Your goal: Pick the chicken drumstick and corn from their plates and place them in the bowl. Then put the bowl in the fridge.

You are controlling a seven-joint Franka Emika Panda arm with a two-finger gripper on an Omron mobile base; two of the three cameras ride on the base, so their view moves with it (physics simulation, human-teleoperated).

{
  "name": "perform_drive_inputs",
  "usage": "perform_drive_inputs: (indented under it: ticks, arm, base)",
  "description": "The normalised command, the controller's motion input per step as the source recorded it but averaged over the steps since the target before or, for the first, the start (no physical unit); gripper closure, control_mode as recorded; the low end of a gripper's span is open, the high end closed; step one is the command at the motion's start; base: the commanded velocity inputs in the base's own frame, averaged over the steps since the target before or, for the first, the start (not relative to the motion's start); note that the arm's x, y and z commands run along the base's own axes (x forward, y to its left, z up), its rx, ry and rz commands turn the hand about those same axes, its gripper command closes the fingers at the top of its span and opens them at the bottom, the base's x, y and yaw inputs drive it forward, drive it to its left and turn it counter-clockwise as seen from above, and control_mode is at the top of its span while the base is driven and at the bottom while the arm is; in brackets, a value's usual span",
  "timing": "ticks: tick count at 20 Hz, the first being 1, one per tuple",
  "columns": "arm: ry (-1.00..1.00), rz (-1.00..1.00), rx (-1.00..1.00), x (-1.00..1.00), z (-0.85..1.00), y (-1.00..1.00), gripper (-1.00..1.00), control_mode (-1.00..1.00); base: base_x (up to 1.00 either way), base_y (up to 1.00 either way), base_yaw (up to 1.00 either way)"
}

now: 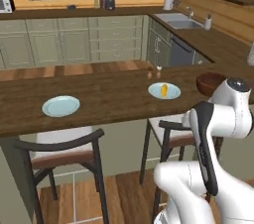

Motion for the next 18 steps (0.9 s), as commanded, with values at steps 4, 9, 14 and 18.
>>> perform_drive_inputs:
  ticks: [4, 9, 14, 18]
  arm:
    - [0.0, 0.0, 0.0, 0.0, 0.0, 0.0, 1.0, 1.0]
    - [0.0, 0.0, 0.0, 0.0, 0.0, 0.0, 1.0, 1.0]
    - [0.0, 0.0, 0.0, 0.0, 0.0, 0.0, 1.0, 1.0]
    - [0.0, 0.0, 0.0, 0.0, 0.0, 0.0, 1.0, 1.0]
  base:
    - [-0.36, -1.0, 0.01]
    - [0.07, -1.0, 0.09]
    - [0.92, -0.72, 0.13]
    - [0.11, -1.0, 0.14]
